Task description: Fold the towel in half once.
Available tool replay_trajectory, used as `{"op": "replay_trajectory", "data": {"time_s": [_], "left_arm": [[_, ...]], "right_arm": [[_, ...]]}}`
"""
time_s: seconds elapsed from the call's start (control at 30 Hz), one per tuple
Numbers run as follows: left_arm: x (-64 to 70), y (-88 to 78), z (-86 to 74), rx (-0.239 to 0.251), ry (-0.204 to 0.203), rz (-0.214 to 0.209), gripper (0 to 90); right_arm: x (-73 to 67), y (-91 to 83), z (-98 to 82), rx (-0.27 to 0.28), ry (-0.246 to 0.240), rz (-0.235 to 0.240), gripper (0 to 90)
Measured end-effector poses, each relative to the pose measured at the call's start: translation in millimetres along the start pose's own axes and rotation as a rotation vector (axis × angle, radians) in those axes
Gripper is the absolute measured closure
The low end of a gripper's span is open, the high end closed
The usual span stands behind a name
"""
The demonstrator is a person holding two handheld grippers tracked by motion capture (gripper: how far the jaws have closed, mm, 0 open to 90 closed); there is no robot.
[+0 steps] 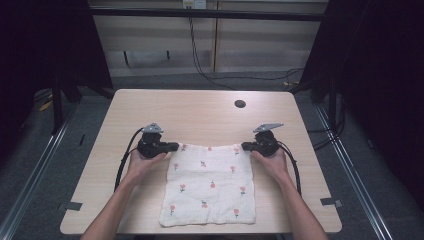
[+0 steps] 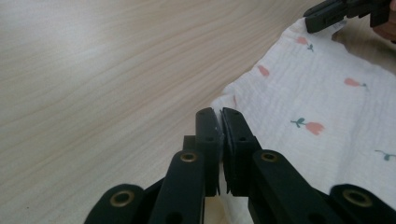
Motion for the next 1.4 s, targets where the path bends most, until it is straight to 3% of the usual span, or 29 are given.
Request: {"op": "replay_trajectory", "data": {"time_s": [0.37,0.6,0.77,0.87,1.2,1.4], "left_arm": [[1.8,-13.1,5.3,0.053,-0.009,-0.017,86.2],[12.0,-23.1,10.0,0.078,0.010,-0.029,86.2],[8.7,-30.8,12.0,0.101,0.001,-0.026,86.2],[6.2,-33.3,14.2,0.121,-0.010,-0.028,86.3],[6.9,-29.8,41.3,0.123,0.040,-0.001,86.2],[1.7,-26.6,54.6,0.135,0.033,0.017,86.3]], "right_arm": [[7.4,-23.8,12.3,0.093,0.051,0.041,86.6],[5.8,-40.3,20.1,0.147,0.074,0.108,86.6],[4.9,-50.4,29.0,0.189,0.077,0.129,86.8],[9.0,-50.1,30.6,0.186,0.087,0.126,86.9],[17.4,-56.3,45.3,0.202,0.083,0.108,86.9],[24.2,-59.9,57.2,0.198,0.075,0.081,87.0]]}}
Point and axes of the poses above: each handheld gripper's, and its own axes: y roughly forward along the jaws, z roughly out of its top, x roughly to its right, the point moved 3 cm from there along y, roughly forward along the jaws, and after that the axes turned 8 degrees about -z, right-handed, at the moved point
